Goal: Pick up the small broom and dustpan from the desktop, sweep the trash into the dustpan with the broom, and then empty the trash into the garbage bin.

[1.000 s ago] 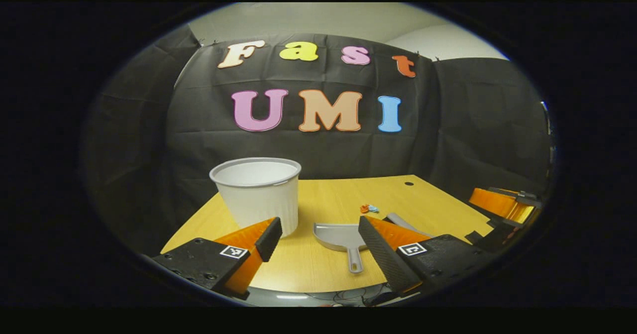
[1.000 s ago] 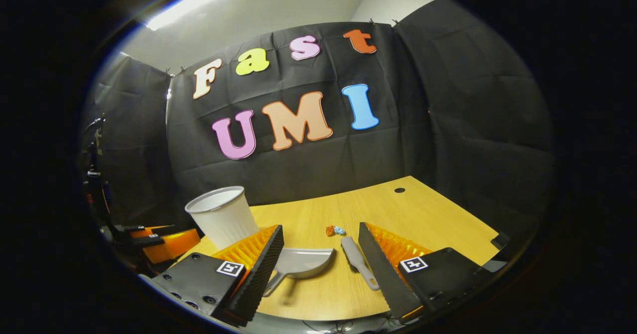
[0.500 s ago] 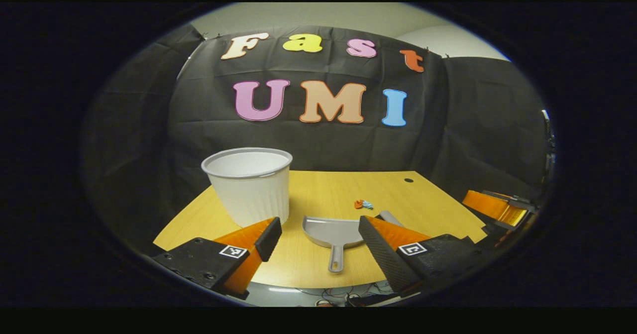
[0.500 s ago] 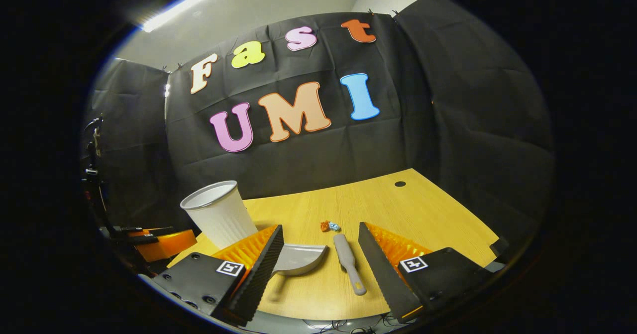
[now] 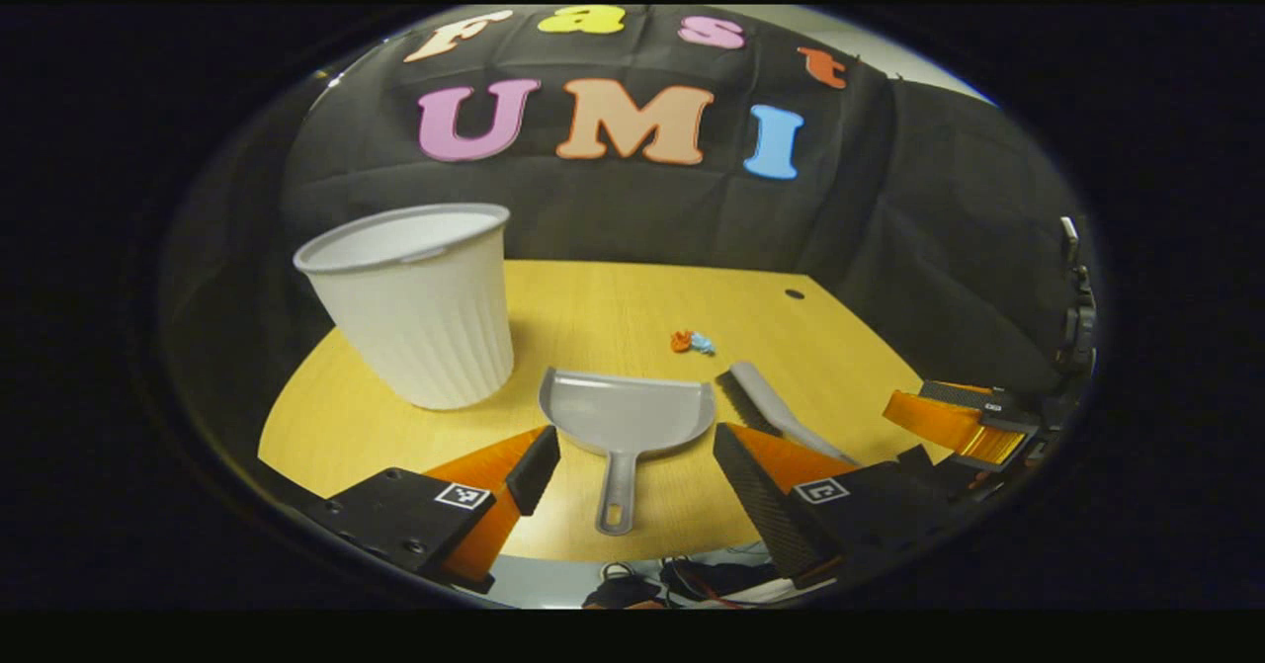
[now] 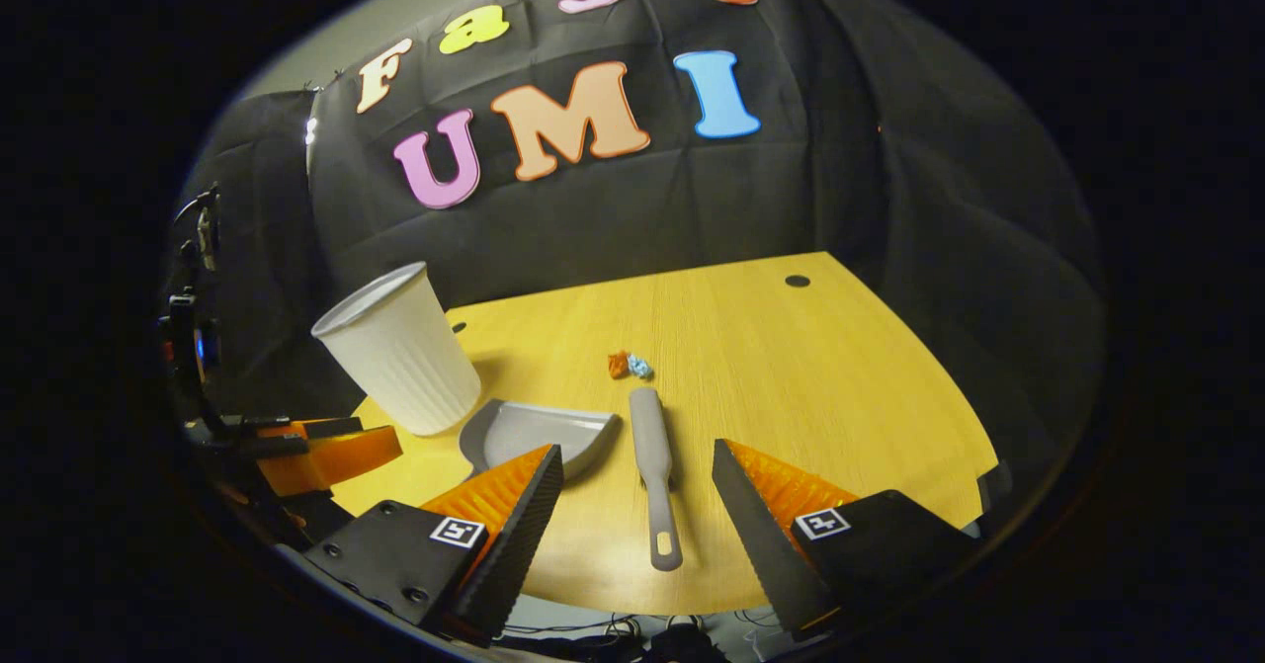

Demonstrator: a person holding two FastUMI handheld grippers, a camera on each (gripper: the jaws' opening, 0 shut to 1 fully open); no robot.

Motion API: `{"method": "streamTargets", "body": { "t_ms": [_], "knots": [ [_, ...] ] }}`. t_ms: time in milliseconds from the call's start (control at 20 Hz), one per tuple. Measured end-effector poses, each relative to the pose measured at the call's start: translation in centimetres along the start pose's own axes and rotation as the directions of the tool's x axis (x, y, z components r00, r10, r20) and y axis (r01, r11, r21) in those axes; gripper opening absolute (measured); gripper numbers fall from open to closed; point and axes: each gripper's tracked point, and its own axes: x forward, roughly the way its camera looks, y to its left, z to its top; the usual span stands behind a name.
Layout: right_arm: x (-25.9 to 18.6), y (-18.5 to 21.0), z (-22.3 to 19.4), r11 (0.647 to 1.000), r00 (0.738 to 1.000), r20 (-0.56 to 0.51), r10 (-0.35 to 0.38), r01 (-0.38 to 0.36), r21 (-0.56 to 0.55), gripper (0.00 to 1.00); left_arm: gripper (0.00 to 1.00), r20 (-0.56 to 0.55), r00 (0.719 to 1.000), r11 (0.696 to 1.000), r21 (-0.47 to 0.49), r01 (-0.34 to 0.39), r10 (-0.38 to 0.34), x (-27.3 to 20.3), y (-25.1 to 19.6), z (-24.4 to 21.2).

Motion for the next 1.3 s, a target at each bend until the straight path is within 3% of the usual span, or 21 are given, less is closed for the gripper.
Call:
{"method": "streamTargets", "body": {
  "t_ms": [200, 250, 300, 350, 750, 850, 900, 1000, 1050, 1150, 1200, 1300],
  "knots": [
    [4.1, -1.1, -3.1, 0.999, 0.988, -0.157, -0.005, -0.003, -0.048, 0.98, 0.96, -0.186, 0.983, 1.000, -0.026, 0.001, -0.006, 3.6, 0.4, -3.8],
    [5.2, -1.5, -3.6, 0.998, 0.981, -0.192, -0.011, -0.001, -0.063, 0.98, 0.91, -0.224, 0.975, 1.000, -0.004, -0.012, 0.011, 4.3, 0.7, -4.6],
    [6.0, -1.7, -3.9, 0.997, 0.975, -0.220, -0.013, -0.003, -0.071, 0.98, 0.97, -0.253, 0.967, 1.000, 0.019, -0.022, 0.026, 5.2, 0.6, -5.4],
    [6.9, -1.9, -4.3, 0.997, 0.968, -0.250, -0.015, -0.004, -0.073, 0.98, 0.97, -0.281, 0.959, 0.999, 0.042, -0.027, 0.038, 5.7, 0.6, -6.1],
    [10.8, -2.8, -7.9, 0.990, 0.877, -0.478, -0.044, -0.024, -0.137, 0.98, 0.94, -0.443, 0.890, 0.985, 0.172, -0.031, 0.106, 9.4, 1.6, -9.3],
    [11.5, -2.9, -8.2, 0.991, 0.862, -0.504, -0.052, -0.019, -0.135, 0.93, 0.95, -0.475, 0.872, 0.983, 0.180, -0.031, 0.114, 9.9, 2.0, -10.0],
    [11.9, -3.0, -8.5, 0.990, 0.857, -0.512, -0.061, -0.012, -0.137, 0.96, 0.94, -0.488, 0.865, 0.983, 0.181, -0.032, 0.118, 10.1, 2.2, -10.3],
    [12.4, -3.0, -9.0, 0.992, 0.841, -0.538, -0.064, -0.007, -0.129, 0.87, 0.93, -0.512, 0.851, 0.984, 0.173, -0.033, 0.119, 10.3, 2.4, -10.8],
    [12.7, -2.9, -9.3, 0.992, 0.834, -0.547, -0.065, -0.005, -0.124, 0.70, 0.91, -0.523, 0.843, 0.985, 0.170, -0.039, 0.123, 10.4, 2.6, -11.1],
    [12.9, -2.8, -9.5, 0.993, 0.826, -0.561, -0.060, -0.008, -0.118, 0.50, 0.58, -0.546, 0.829, 0.988, 0.151, -0.044, 0.120, 10.2, 2.4, -11.7],
    [13.0, -2.8, -9.3, 0.993, 0.822, -0.566, -0.061, -0.006, -0.115, 0.37, 0.36, -0.555, 0.822, 0.986, 0.160, -0.045, 0.128, 10.0, 2.4, -11.6],
    [13.0, -2.6, -9.8, 0.995, 0.808, -0.587, -0.049, -0.009, -0.096, 0.30, 0.32, -0.549, 0.825, 0.983, 0.178, -0.043, 0.135, 9.9, 2.5, -11.6]
  ]
}}
